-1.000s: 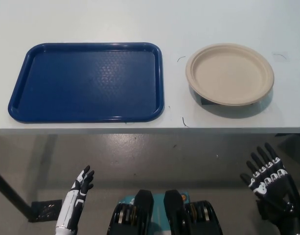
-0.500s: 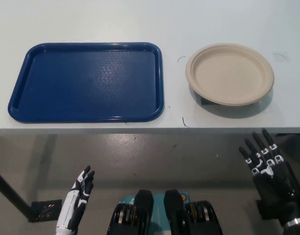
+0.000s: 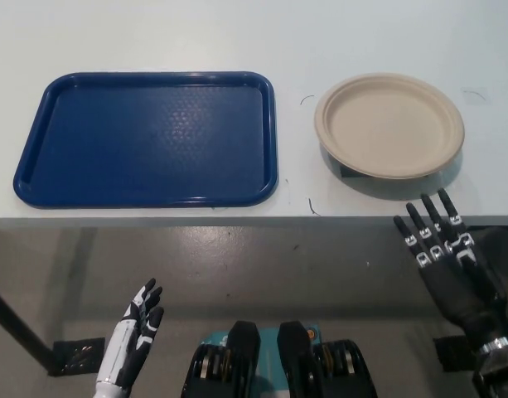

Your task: Use the right hand to pick up a plate from a leveled surface and place it into a tray on the left side

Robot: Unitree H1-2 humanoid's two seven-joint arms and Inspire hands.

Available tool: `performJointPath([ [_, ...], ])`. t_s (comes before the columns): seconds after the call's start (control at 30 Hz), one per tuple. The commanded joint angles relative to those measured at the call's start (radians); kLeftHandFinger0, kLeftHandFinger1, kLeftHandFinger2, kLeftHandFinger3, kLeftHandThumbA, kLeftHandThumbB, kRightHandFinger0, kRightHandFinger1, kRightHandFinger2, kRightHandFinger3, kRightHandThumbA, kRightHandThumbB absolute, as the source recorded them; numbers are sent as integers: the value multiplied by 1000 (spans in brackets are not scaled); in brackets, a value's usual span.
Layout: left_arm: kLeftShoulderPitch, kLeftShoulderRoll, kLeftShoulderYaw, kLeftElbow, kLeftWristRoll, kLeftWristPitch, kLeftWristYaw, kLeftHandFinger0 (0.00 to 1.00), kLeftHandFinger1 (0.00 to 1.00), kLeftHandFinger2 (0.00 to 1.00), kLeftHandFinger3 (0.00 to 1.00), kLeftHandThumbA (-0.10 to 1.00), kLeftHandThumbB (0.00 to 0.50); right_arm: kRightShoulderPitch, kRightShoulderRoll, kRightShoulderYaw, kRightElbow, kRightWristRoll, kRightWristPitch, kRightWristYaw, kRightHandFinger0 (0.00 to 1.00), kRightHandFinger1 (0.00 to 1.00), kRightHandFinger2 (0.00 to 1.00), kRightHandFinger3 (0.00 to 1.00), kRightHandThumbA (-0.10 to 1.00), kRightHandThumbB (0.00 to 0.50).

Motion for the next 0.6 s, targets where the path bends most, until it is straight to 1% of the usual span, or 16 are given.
performJointPath([
  [0.0, -29, 22, -15, -23, 26, -76, 27, 1000, 1000, 1000, 1000, 937, 163, -63, 29, -41, 24, 146, 85, 35, 1000, 1000, 1000, 1000, 1000, 382],
  [0.27, -30, 26, -21, -22, 21, -76, 31, 1000, 1000, 1000, 1000, 932, 176, -90, 50, -72, 82, 118, 101, 47, 1000, 1000, 1000, 1000, 1000, 373],
  [0.57, -42, 26, -23, -21, 15, -76, 35, 1000, 1000, 1000, 1000, 928, 186, -114, 46, -86, 162, 76, 103, 87, 1000, 1000, 1000, 1000, 1000, 368],
])
